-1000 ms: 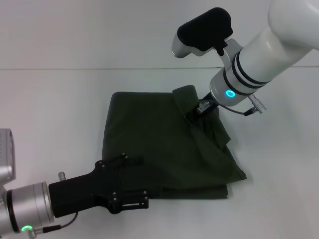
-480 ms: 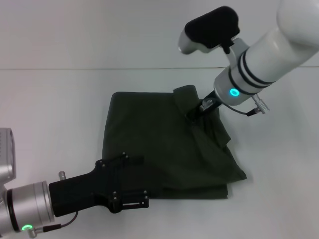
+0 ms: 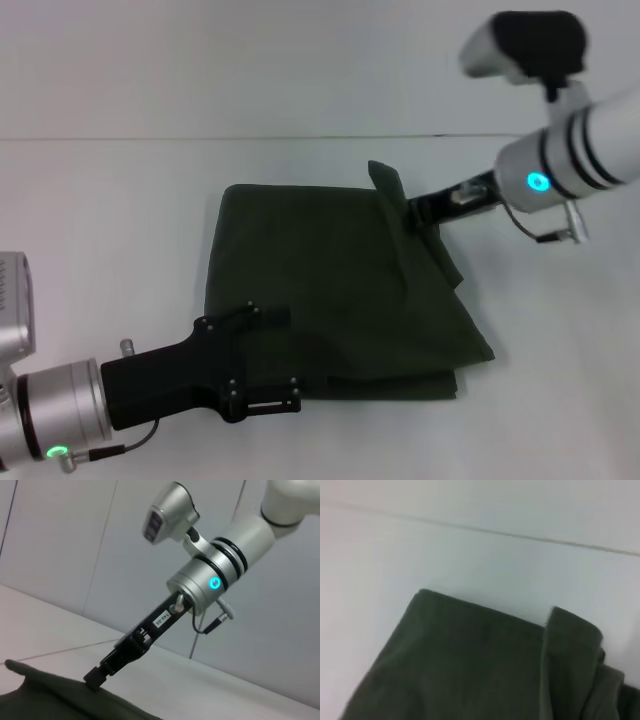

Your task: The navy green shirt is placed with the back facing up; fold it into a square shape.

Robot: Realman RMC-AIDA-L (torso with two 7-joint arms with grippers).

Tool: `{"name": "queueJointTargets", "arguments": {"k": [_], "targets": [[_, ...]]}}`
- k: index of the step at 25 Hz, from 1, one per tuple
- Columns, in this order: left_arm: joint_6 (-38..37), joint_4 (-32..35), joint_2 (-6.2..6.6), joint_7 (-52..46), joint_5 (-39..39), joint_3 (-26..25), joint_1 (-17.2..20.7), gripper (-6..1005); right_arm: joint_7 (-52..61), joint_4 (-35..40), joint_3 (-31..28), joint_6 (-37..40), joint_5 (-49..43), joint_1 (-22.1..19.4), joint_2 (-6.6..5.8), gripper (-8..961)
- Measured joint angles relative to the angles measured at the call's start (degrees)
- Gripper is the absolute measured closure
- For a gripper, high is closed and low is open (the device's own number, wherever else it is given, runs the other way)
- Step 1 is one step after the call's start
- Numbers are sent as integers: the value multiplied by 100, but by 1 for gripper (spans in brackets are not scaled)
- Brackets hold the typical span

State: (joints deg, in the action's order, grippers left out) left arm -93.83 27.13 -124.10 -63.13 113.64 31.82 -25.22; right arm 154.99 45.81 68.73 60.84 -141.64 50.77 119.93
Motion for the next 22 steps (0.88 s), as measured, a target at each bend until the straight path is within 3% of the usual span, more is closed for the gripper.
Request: {"name": "queueJointTargets", "arguments": {"k": [7, 16, 22], "targets": [[74, -13, 0, -1, 0, 0, -24, 49, -792, -233, -747, -312, 1443, -788, -10, 929], [128, -59, 0, -8, -2, 0, -71, 48, -1767, -1404, -2112, -451, 2376, -979, -32, 928], [129, -60, 0, -20, -16, -8, -71, 48, -1922, -1734, -2442, -498, 2694, -1132, -31, 925]]}}
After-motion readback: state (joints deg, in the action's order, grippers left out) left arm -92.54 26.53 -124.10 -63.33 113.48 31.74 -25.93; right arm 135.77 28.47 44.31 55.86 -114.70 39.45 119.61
